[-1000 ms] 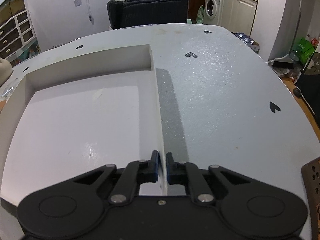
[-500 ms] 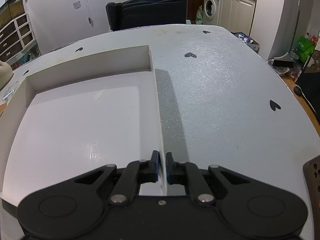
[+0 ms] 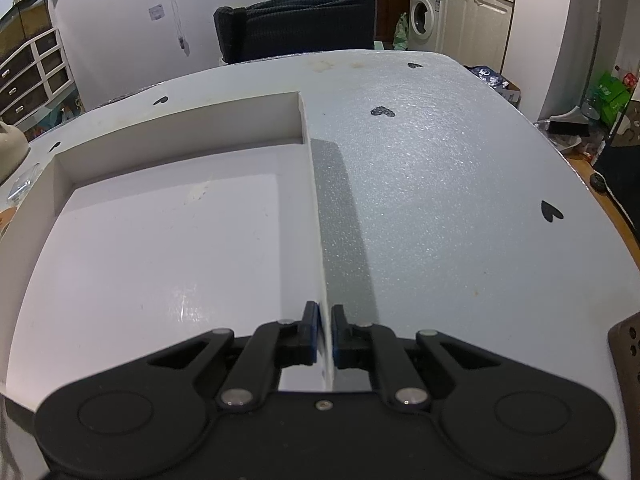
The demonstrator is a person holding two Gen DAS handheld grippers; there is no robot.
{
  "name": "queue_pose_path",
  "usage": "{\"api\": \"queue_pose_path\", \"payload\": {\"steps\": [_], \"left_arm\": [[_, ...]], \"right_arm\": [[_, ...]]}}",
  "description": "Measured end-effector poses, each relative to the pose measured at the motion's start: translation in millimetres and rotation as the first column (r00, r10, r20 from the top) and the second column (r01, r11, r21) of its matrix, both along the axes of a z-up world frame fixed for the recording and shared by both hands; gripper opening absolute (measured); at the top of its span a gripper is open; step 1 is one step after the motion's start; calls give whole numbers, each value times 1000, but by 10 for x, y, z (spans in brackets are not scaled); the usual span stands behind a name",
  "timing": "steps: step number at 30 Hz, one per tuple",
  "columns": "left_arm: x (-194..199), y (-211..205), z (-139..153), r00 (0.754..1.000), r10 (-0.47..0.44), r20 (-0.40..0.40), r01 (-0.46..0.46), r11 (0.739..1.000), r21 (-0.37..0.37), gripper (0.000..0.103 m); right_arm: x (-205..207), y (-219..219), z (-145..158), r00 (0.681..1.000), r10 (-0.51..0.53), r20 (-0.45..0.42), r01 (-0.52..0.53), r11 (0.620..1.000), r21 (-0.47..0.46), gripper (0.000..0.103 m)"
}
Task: Organize rigid objects
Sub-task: 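Close the left gripper on the mint-green tape measure, then carry the tape measure into the white tray and release it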
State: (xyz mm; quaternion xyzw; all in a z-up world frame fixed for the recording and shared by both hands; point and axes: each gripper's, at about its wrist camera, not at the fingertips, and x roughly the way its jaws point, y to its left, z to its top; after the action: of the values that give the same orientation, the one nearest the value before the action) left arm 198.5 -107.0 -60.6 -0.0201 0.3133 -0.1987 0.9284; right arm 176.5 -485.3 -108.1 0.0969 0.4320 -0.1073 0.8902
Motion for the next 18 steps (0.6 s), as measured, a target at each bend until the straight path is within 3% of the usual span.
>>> {"api": "queue_pose_path", "payload": {"steps": [5, 10, 18], "left_arm": [[328, -557, 143, 989, -146, -11, 145, 989, -40, 52], [678, -1253, 186, 960, -276, -43, 273, 960, -61, 52], [1183, -2097, 18, 922, -375, -93, 370, 927, -65, 52]], "right_arm": [[11, 4, 5, 1000, 4, -6, -4, 1000, -5, 7], [27, -4, 10, 1000, 3, -12, -3, 1000, 2, 7], [72, 9, 14, 999, 35, -31, -35, 999, -14, 6]]}}
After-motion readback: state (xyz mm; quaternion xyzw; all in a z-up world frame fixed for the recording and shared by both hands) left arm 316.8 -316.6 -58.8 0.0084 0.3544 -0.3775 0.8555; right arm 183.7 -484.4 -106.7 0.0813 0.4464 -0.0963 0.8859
